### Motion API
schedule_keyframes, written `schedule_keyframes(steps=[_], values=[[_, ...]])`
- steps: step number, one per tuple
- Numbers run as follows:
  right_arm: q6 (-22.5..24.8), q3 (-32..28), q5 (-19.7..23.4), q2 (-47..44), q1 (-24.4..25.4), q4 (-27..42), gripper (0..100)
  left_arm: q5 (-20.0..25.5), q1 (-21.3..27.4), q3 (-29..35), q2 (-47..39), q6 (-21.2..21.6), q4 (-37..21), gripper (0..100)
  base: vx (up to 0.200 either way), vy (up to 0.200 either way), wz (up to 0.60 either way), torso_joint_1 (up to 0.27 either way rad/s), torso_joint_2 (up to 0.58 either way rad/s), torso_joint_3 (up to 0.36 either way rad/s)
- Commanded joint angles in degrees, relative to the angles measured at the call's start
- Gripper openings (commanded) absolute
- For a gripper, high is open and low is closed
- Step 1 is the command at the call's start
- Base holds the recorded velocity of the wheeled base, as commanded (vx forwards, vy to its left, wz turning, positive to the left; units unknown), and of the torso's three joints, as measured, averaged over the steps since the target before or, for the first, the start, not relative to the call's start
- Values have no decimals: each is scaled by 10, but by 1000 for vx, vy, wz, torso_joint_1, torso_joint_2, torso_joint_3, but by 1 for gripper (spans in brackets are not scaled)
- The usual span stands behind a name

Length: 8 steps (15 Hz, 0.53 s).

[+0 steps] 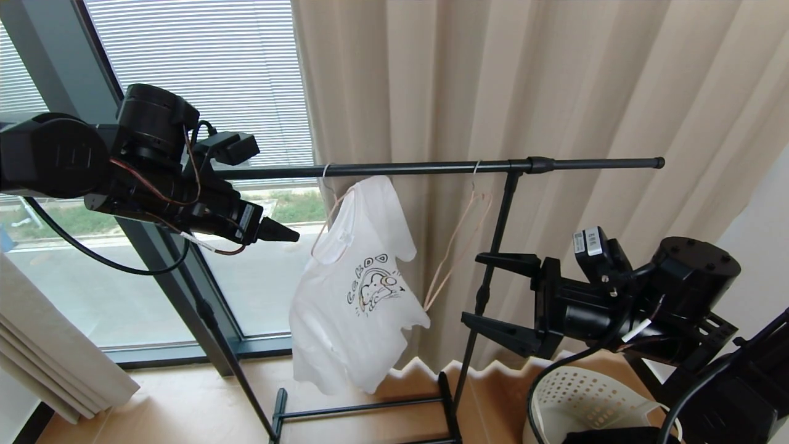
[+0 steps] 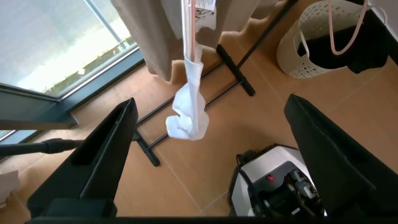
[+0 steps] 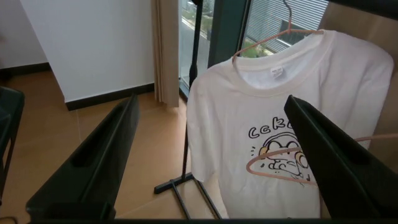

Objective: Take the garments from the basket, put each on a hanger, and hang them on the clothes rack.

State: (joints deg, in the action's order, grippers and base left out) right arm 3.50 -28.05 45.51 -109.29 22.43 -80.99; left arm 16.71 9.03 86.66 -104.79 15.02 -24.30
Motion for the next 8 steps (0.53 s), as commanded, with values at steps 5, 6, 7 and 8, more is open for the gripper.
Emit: schedule_keyframes(steps=[5, 6, 7, 8], values=[[1, 5, -78, 50, -6, 8, 100, -1, 0, -89, 94, -3, 2, 100, 0, 0, 0, 0, 0, 0], [1, 9, -102, 65, -12, 12, 100, -1, -1, -113, 113, -3, 8, 100, 0, 0, 0, 0, 0, 0], [1, 14, -140, 103, -14, 47, 100, -1, -2, -163, 151, -3, 41, 100, 0, 0, 0, 0, 0, 0], [1, 20, -164, 138, -13, 89, 100, -1, -2, -202, 180, -3, 70, 100, 0, 0, 0, 0, 0, 0]])
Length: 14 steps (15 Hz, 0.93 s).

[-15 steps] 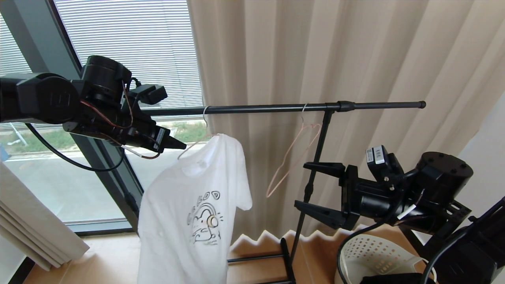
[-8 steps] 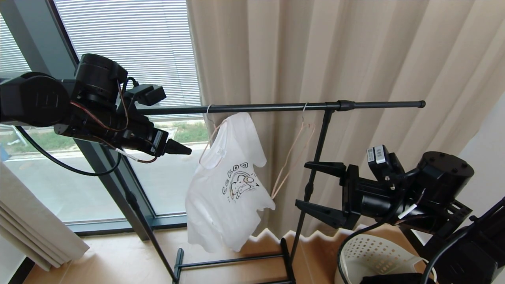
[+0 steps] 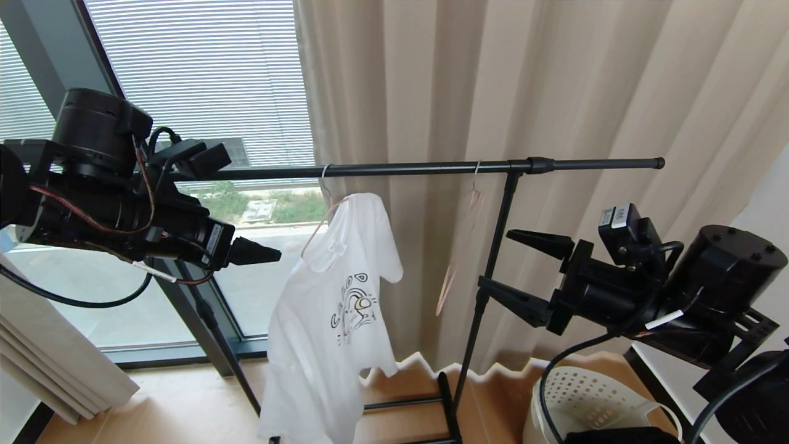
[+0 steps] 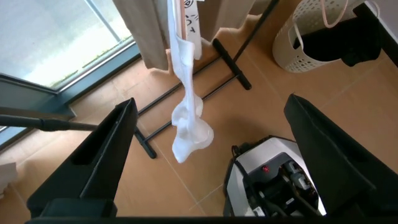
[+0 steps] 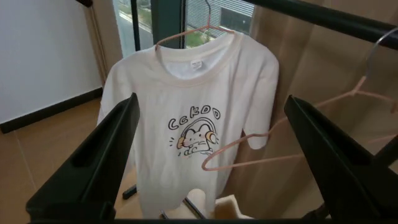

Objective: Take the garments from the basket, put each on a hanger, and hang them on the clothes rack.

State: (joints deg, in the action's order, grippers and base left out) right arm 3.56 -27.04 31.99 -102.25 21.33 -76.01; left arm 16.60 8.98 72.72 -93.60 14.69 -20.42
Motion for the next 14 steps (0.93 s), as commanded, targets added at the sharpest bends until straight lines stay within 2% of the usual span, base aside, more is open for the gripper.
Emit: schedule_keyframes(steps=[1, 2, 3, 6, 7, 8, 9, 11, 12, 14], values=[[1, 11, -52, 100, 0, 94, 100, -1, -1, -101, 101, -1, 56, 100, 0, 0, 0, 0, 0, 0], [2, 10, -61, 116, 1, 123, 100, -1, -1, -116, 117, -1, 64, 100, 0, 0, 0, 0, 0, 0], [2, -3, -89, 168, 7, 227, 100, -2, -2, -166, 168, 0, 77, 100, 0, 0, 0, 0, 0, 0], [2, -39, -162, 267, 24, 422, 100, -21, -4, -247, 270, 3, 81, 100, 0, 0, 0, 0, 0, 0], [2, -39, -163, 269, 24, 425, 100, -21, -4, -249, 272, 3, 81, 100, 0, 0, 0, 0, 0, 0], [2, -43, -192, 314, 33, 490, 100, -21, -4, -307, 323, 2, 108, 100, 0, 0, 0, 0, 0, 0], [1, -33, -220, 345, 42, 523, 100, -22, -6, -357, 356, 1, 146, 100, 0, 0, 0, 0, 0, 0], [1, 4, -252, 386, 56, 543, 100, -22, -23, -427, 399, 1, 201, 100, 0, 0, 0, 0, 0, 0], [0, 55, -277, 426, 72, 538, 100, -22, -39, -485, 432, -1, 240, 100, 0, 0, 0, 0, 0, 0], [-1, 110, -291, 479, 89, 535, 100, -21, -57, -537, 475, -2, 265, 100, 0, 0, 0, 0, 0, 0]])
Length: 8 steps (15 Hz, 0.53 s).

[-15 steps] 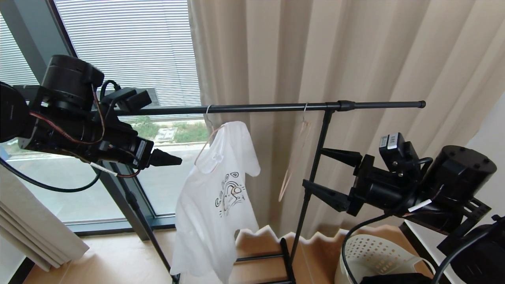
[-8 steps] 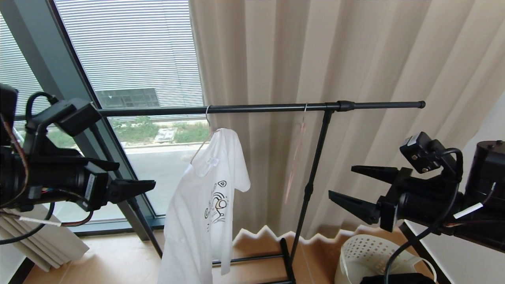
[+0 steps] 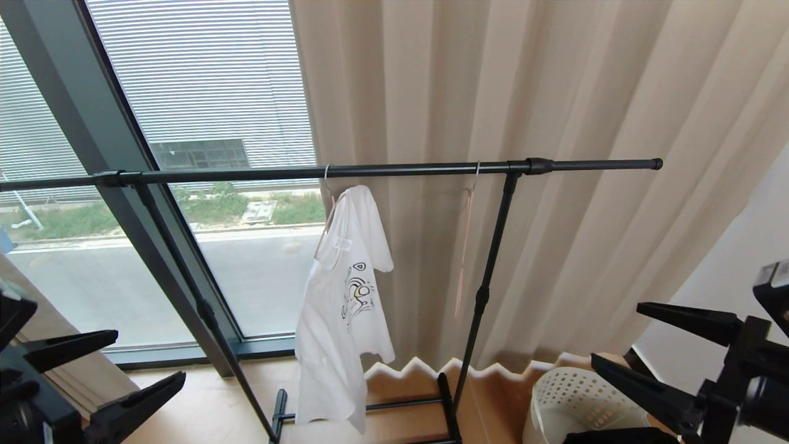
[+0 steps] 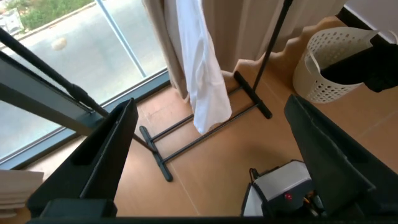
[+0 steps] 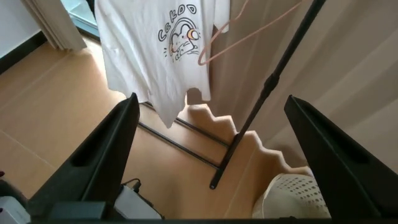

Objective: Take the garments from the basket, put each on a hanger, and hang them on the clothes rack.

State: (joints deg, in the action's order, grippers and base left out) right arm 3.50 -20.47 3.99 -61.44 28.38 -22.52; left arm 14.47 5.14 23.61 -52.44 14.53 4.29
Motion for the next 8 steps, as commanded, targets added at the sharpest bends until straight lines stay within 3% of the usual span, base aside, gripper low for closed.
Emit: schedule_keyframes(steps=[1, 3, 7, 8], values=[[0, 86, -25, 138, 20, 7, 100, 0, -31, -86, 108, -1, 25, 100, 0, 0, 0, 0, 0, 0], [1, 141, -64, 207, 20, 9, 100, 0, -32, -122, 164, -8, 25, 100, 0, 0, 0, 0, 0, 0], [1, 205, -79, 344, 18, 19, 100, 0, -32, -178, 252, -16, 23, 100, 0, 0, 0, 0, 0, 0], [0, 205, -80, 405, 17, 92, 100, 0, -32, -198, 276, -15, 21, 100, 0, 0, 0, 0, 0, 0]])
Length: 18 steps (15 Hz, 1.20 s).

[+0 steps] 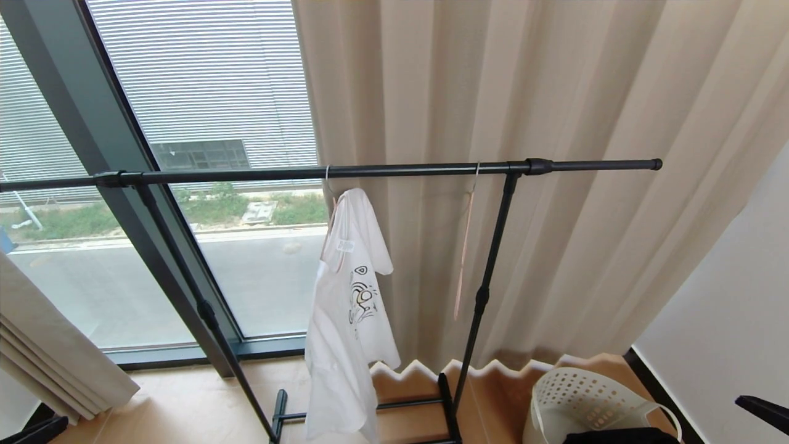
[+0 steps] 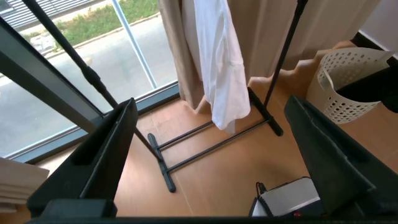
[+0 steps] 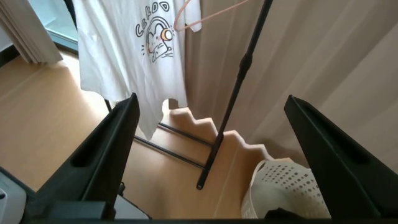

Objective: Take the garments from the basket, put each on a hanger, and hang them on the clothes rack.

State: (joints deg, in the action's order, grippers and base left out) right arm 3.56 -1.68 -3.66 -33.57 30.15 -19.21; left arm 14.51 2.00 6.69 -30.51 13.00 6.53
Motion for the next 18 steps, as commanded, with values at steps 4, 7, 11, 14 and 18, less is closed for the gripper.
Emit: schedule_keyframes(steps=[4, 7, 11, 14, 18], values=[[-3, 17, 2, 218, -53, 154, 100, -2, -2, -67, 133, -2, -7, 100, 0, 0, 0, 0, 0, 0], [-3, 17, 4, 228, -122, 156, 100, -3, -23, -67, 161, -3, -13, 100, 0, 0, 0, 0, 0, 0], [-2, 17, 49, 288, -271, 161, 100, 4, -118, -67, 236, -3, -13, 100, 0, 0, 0, 0, 0, 0], [-2, 17, 63, 335, -298, 159, 100, 45, -105, -67, 252, -50, -17, 100, 0, 0, 0, 0, 0, 0], [-1, 17, 68, 335, -298, 161, 100, 42, -20, -67, 264, -60, -17, 100, 0, 0, 0, 0, 0, 0]])
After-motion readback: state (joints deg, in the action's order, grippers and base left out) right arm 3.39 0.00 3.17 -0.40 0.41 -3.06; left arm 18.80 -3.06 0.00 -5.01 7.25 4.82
